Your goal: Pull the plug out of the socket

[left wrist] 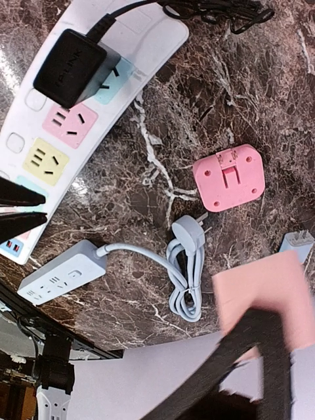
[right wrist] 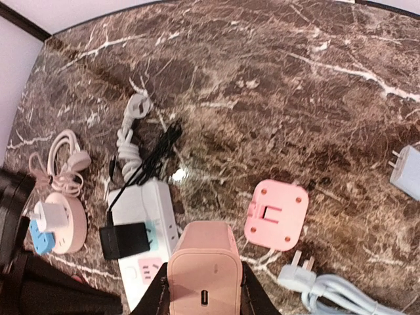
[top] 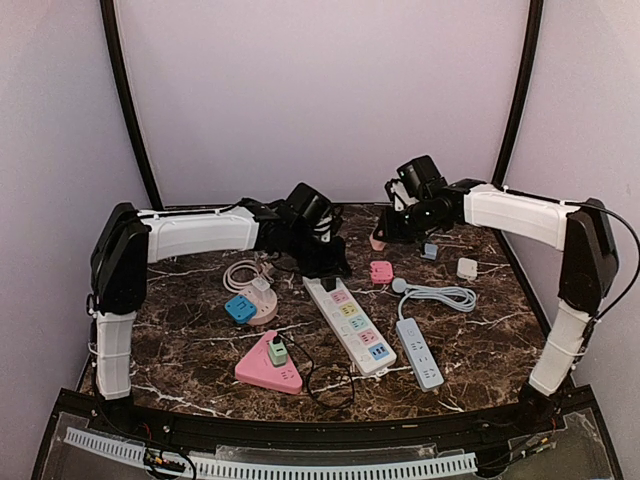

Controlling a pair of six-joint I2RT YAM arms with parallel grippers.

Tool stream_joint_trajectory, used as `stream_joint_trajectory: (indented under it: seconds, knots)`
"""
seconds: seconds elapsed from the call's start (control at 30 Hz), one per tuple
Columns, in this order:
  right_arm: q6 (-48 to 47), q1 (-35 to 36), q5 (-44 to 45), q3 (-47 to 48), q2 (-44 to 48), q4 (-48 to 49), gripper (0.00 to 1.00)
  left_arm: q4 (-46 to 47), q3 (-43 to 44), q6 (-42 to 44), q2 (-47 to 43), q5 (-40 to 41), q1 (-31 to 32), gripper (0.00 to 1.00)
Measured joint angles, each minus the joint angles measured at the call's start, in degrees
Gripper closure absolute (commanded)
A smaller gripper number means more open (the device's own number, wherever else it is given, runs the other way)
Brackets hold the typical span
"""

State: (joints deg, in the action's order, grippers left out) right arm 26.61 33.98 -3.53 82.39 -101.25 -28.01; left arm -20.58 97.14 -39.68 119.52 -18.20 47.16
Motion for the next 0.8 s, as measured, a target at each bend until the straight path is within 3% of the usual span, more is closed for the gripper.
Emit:
stream_joint_trajectory:
  seconds: [0.2,0.53,0.8]
  knots:
    - [0.37,-4.90,-5.11,3.87,-6.29,4.24,0.94,-2.67,-0.26,0.90,-4.31,1.29,0.00,0.95]
    - [3.58,-9.55,-12.70,6.75,-17.53,9.73,0.92,-4.83,-9.99,1.97,-18.78,3.69,-0.46,0.94]
    - [5.97,-12.22,-17.09,8.68,-22.58,13.05,0.83,-5.27,-14.58,1.95,-22.21,4.24,-1.03,0.94]
